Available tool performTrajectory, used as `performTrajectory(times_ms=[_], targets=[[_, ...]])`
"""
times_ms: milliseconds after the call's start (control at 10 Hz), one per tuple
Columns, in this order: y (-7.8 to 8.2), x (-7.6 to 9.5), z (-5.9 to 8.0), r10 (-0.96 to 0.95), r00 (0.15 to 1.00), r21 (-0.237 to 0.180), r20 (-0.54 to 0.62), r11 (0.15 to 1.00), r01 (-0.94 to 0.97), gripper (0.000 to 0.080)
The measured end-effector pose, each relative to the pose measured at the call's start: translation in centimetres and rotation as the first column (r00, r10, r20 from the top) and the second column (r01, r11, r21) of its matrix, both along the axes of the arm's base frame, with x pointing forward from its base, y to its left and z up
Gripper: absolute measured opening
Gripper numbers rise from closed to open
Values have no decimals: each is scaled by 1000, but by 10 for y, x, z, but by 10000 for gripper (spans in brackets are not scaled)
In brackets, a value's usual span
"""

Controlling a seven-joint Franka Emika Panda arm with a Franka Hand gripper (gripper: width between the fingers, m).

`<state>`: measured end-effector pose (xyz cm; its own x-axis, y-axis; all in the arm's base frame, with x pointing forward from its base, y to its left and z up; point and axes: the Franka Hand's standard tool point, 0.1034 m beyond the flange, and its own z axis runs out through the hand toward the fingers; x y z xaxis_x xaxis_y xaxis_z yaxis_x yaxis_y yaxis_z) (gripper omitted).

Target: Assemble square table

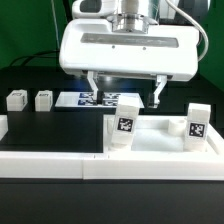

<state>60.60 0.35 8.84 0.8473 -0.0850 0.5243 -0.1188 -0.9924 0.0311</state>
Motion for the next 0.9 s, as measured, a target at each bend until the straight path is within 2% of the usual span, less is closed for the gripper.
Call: performTrajectory(times_ms=[300,600,700,800,900], targets=[[0,0,0,0,1000,1,-1,1000,0,649],[6,20,11,6,990,77,-141,997,5,649],[4,27,12,2,991,77,-132,997,9,649],[5,26,8,3,986,87,-166,996,12,649],[10,24,5,9,966,120,-260,992,24,649]])
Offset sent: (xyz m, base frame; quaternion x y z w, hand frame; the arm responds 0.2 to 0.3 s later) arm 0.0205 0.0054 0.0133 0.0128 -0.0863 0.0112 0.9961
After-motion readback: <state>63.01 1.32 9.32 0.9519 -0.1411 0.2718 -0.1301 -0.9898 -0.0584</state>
